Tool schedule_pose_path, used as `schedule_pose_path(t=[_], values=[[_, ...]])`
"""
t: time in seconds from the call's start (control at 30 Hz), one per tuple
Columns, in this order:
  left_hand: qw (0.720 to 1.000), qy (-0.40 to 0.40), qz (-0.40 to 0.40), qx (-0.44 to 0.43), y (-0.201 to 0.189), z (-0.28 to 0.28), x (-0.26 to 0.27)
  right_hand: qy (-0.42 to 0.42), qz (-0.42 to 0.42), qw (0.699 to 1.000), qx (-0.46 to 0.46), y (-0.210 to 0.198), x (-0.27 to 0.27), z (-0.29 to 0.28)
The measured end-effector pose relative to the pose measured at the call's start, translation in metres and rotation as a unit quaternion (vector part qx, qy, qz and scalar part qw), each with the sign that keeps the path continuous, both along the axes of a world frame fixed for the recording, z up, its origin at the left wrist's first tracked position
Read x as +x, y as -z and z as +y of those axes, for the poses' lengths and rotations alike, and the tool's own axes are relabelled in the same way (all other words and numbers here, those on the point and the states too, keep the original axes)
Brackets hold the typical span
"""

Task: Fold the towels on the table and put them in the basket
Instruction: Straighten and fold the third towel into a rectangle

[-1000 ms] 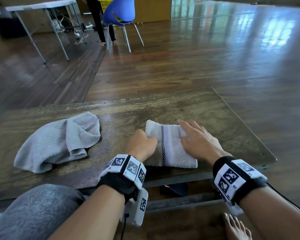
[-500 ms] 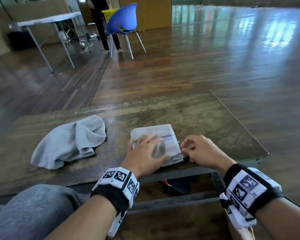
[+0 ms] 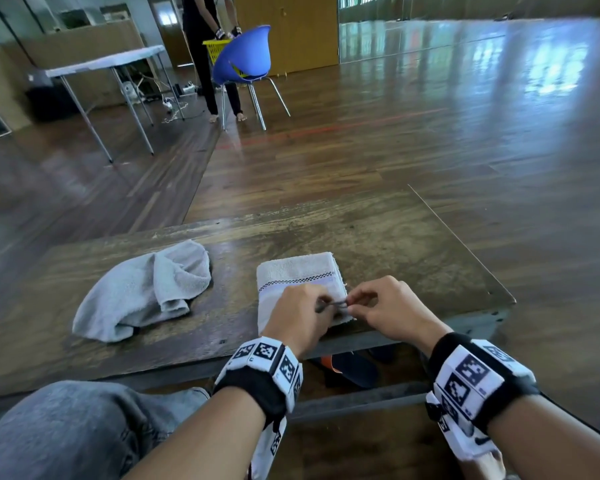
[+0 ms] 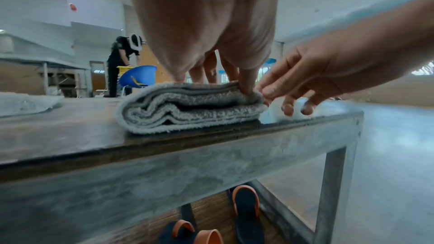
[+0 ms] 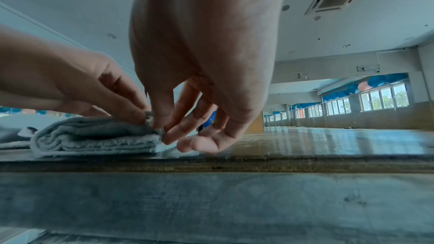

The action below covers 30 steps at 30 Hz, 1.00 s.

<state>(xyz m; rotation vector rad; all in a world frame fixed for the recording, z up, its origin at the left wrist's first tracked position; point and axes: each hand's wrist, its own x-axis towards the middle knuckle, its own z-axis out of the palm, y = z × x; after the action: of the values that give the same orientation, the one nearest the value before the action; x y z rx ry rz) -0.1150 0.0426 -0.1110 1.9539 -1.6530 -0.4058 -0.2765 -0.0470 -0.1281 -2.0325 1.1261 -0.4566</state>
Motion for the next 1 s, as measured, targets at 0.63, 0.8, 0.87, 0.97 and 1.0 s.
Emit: schedule_pose_path(t=[0.63, 0.8, 0.87, 0.97, 1.0], values=[[0.993, -0.017, 0.073, -0.091, 0.006, -0.01, -0.003, -0.023, -0.016, 0.999, 0.031, 0.012, 0.001, -0.013], [0.993, 0.006, 0.095, -0.075, 0.011, -0.008, -0.006, -0.014, -0.01, 0.999, 0.036, 0.013, 0.004, -0.016], [0.99, -0.007, 0.118, -0.074, 0.013, -0.009, -0.004, 0.0, -0.019, 0.999, 0.048, 0.013, 0.008, -0.016], [0.982, -0.027, 0.176, -0.065, 0.013, -0.01, 0.0, 0.03, -0.019, 0.997, 0.068, 0.014, 0.013, -0.016], [0.978, -0.036, 0.197, -0.063, 0.011, -0.011, 0.001, 0.038, -0.02, 0.996, 0.076, 0.015, 0.014, -0.017]])
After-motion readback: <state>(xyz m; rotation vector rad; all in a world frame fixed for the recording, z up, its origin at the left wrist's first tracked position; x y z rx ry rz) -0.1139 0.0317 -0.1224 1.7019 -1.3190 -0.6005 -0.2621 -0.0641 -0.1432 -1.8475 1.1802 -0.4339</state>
